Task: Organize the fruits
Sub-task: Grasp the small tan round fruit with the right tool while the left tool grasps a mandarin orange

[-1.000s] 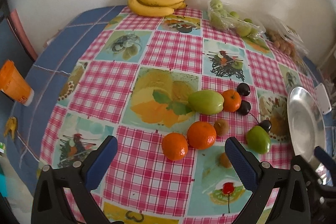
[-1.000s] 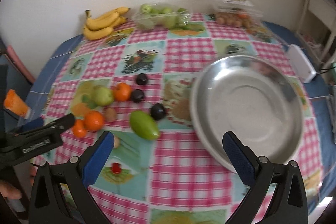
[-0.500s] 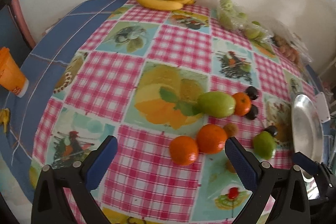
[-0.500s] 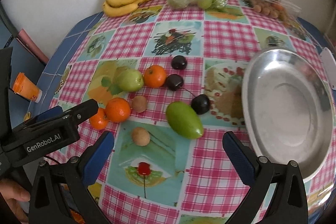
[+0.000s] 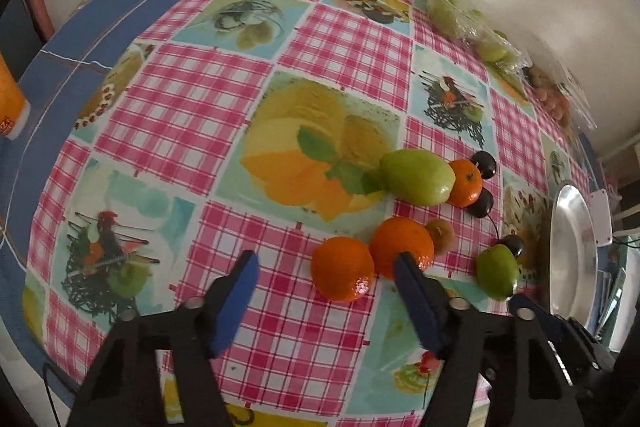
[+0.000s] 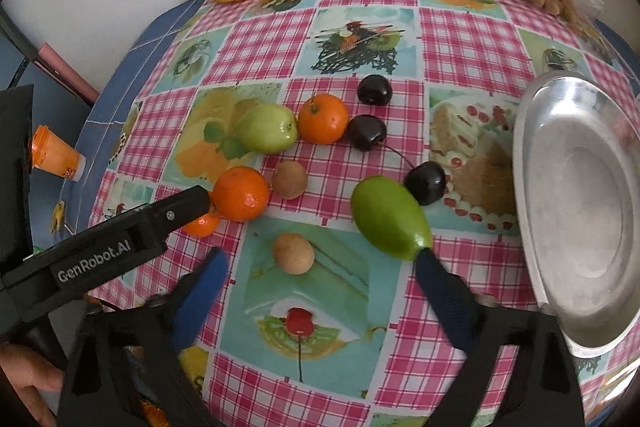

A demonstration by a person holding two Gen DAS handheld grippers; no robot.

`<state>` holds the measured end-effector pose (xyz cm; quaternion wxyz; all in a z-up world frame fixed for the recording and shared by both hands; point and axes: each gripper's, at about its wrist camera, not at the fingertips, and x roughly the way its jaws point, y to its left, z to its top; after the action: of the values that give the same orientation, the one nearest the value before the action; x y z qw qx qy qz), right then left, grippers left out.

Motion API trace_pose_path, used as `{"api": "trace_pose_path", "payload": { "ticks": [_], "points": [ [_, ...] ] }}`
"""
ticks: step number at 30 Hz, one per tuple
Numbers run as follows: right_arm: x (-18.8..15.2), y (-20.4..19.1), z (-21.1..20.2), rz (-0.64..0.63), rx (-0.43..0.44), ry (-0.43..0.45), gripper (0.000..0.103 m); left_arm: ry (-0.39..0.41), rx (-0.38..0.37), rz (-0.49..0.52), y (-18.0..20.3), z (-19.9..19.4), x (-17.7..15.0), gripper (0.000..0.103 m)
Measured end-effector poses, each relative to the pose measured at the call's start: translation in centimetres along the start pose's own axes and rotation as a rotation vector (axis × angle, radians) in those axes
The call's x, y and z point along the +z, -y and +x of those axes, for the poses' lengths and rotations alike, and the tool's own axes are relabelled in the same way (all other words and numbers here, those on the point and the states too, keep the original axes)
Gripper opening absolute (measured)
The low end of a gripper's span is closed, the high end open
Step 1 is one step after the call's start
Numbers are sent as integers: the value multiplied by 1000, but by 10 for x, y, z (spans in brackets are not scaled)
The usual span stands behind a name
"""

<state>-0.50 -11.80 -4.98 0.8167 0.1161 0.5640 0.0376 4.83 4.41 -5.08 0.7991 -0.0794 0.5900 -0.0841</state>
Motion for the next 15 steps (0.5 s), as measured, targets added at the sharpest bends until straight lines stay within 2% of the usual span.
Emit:
{"api": "trace_pose_path", "payload": {
  "ticks": [1,2,4,9,12,15],
  "points": [
    [0,-1,2,-4,-12,-6,81,-3,-7,0,0,1,0,66],
    [1,-4,2,-15,-32,1,81,-6,-13,-1,1,1,0,59],
    [2,-6,1,-21,-29,9,79,-14,-21,-7,0,2,0,51],
    [2,-8,-4,-31,-7,19,66,-12,-21,-16,-3,1,-1,49],
    [2,-10,-5,-37,12,21,51,-12,-21,-24,-4,0,-1,48],
    [0,-14,-6,-54,19,19,51,-6,-15,-21,-4,-1,0,48]
  ]
}}
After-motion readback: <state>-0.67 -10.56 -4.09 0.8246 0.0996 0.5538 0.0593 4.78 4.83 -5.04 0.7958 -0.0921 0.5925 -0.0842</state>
